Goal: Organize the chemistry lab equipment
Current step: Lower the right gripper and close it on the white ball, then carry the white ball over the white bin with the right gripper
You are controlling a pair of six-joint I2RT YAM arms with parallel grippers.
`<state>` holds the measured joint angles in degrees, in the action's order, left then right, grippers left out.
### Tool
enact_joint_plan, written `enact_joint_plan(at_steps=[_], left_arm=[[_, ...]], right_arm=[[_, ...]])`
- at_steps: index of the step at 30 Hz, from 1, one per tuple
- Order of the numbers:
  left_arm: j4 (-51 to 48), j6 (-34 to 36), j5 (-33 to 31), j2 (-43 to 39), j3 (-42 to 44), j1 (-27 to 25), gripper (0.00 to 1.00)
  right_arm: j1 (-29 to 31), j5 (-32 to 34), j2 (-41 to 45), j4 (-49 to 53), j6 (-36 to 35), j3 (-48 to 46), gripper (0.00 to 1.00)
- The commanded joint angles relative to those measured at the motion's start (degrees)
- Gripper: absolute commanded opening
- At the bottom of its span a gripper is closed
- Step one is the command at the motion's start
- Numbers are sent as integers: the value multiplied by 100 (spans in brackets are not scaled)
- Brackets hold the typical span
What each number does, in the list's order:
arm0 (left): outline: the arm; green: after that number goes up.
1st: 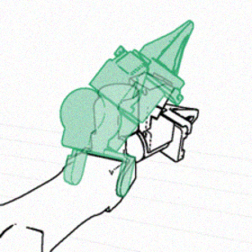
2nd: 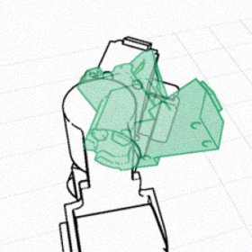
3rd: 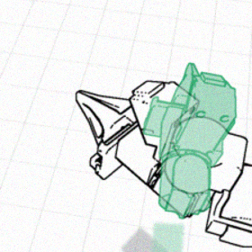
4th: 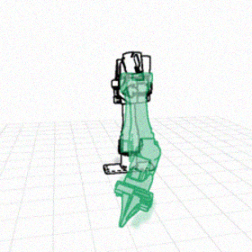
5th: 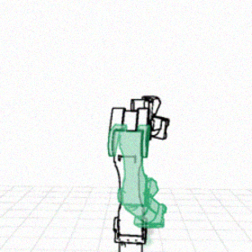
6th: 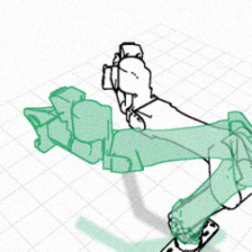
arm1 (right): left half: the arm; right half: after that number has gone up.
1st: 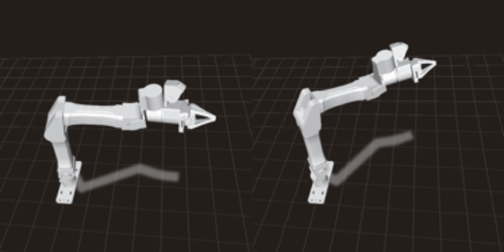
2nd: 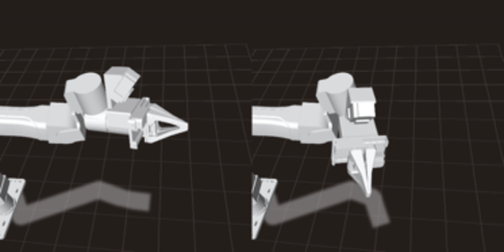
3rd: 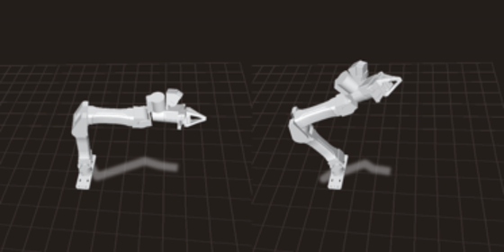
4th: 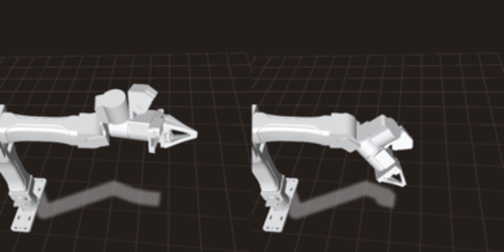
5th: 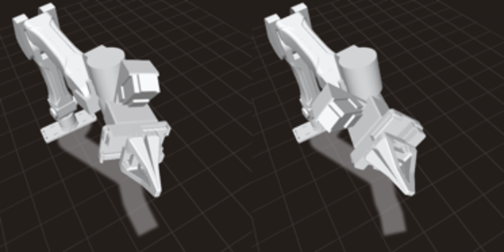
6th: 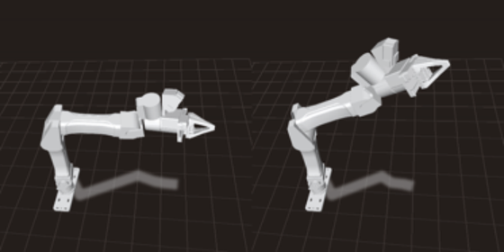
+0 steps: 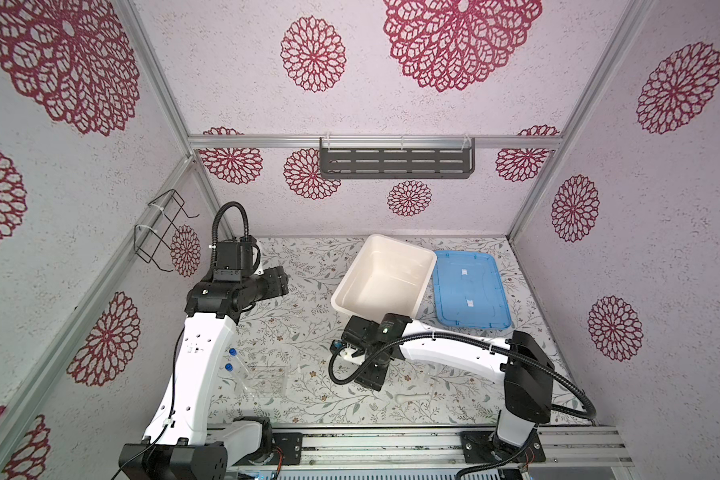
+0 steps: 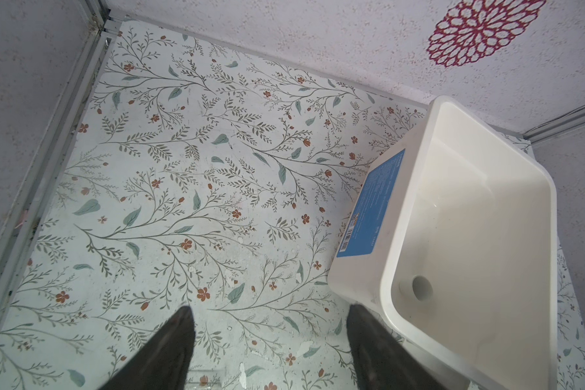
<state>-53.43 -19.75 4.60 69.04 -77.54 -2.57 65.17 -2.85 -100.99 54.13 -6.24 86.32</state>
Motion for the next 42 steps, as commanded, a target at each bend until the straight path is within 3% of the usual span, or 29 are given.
enact_joint_plan(at_steps=[1, 11, 16, 21, 28, 35, 42], left_arm=[[14, 25, 17, 4, -146, 55, 74], [61, -46, 215, -39, -104, 54, 74], [11, -16, 250, -60, -147, 54, 73], [17, -14, 266, -81, -145, 55, 73], [110, -84, 424, -65, -47, 48, 73], [140, -48, 457, 61, -66, 55, 73], [214, -19, 557, 145, -104, 55, 74]], right_arm=[[-207, -264, 352, 438, 272, 603, 72], [-1209, -480, 73, 597, 334, 2144, 70], [-1806, -135, -301, 780, 282, 2737, 69], [-2312, 307, -736, 780, 84, 2981, 69], [-2791, 1426, -1407, 801, -123, 3097, 69], [-3062, 1416, -1943, 531, 119, 3024, 69], [-3130, 1735, -2263, 257, -1174, 2779, 70]])
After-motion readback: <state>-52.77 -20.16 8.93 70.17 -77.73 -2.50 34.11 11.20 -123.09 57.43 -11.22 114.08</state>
